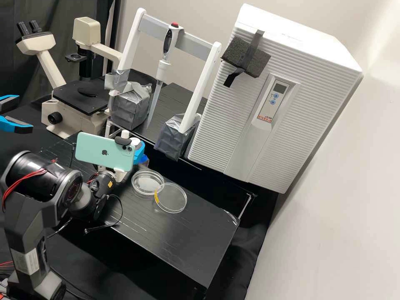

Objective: Close the bottle

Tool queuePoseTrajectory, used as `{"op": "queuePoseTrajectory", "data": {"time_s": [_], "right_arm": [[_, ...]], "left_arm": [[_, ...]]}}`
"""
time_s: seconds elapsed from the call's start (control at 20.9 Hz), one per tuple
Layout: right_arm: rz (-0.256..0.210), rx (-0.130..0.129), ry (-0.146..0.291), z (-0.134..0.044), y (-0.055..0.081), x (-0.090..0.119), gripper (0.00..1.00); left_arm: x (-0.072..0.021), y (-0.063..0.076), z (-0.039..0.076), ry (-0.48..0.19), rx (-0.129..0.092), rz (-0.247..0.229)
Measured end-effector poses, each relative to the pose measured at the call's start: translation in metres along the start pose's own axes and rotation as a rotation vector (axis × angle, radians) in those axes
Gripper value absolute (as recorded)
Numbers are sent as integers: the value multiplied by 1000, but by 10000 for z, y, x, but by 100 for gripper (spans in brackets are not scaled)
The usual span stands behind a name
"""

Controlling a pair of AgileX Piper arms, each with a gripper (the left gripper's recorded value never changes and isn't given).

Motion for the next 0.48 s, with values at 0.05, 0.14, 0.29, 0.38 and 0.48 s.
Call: {"op": "queuePoseTrajectory", "data": {"time_s": [0.05, 0.14, 0.29, 0.38, 0.48], "right_arm": [[1, 0, 1, -1, 1, 0, 0], [1, 0, 1, -1, 1, 0, 0], [6, 0, 3, -1, 8, 0, 0], [11, -1, -3, 17, 22, -1, 0], [20, -2, -7, 31, 42, -4, 0]], "left_arm": [[0, 0, 0, 0, 0, 0], [0, 0, 0, 0, 0, 0], [8, -2, 14, -7, -1, -1], [10, -3, 18, -9, -1, -1], [10, -1, 15, -6, -2, 1]]}}
